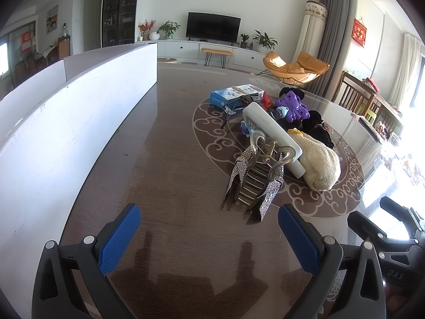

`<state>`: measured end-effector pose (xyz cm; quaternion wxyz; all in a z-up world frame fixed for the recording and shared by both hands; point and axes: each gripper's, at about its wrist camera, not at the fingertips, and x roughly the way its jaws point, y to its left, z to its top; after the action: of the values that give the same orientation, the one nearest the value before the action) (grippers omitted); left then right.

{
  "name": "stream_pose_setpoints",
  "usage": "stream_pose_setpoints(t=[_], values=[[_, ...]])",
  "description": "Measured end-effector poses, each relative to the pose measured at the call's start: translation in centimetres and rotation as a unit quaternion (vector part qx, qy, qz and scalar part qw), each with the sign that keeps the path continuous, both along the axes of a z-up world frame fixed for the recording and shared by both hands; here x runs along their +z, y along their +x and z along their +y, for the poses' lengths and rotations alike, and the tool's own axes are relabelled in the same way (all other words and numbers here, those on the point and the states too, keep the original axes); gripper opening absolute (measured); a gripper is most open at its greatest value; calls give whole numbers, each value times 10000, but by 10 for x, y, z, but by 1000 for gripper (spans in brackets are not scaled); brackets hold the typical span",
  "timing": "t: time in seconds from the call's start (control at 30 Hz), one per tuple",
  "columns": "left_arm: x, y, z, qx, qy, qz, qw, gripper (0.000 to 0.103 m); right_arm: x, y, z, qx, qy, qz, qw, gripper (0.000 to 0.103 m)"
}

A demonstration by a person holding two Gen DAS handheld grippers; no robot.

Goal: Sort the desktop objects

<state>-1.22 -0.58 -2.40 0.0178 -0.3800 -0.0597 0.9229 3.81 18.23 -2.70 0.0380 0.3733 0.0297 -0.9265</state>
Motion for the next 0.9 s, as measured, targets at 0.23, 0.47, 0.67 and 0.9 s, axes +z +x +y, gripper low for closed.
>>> stream_pose_setpoints(t=[0.23, 0.47, 0.67, 0.9], values=[[0, 0, 0, 0, 4, 0, 10000, 103, -1, 0, 0, -2, 2, -9, 10000, 103], [0, 0, 0, -1, 5, 0, 10000, 103, -2, 1, 0, -8, 2, -18, 10000, 103], [0, 0, 0, 1, 2, 1, 10000, 103, -2, 1, 0, -5, -1, -31, 10000, 103], [0, 1, -1, -1, 7, -1, 10000, 103, -3, 0, 0, -5, -5, -47, 10000, 103]])
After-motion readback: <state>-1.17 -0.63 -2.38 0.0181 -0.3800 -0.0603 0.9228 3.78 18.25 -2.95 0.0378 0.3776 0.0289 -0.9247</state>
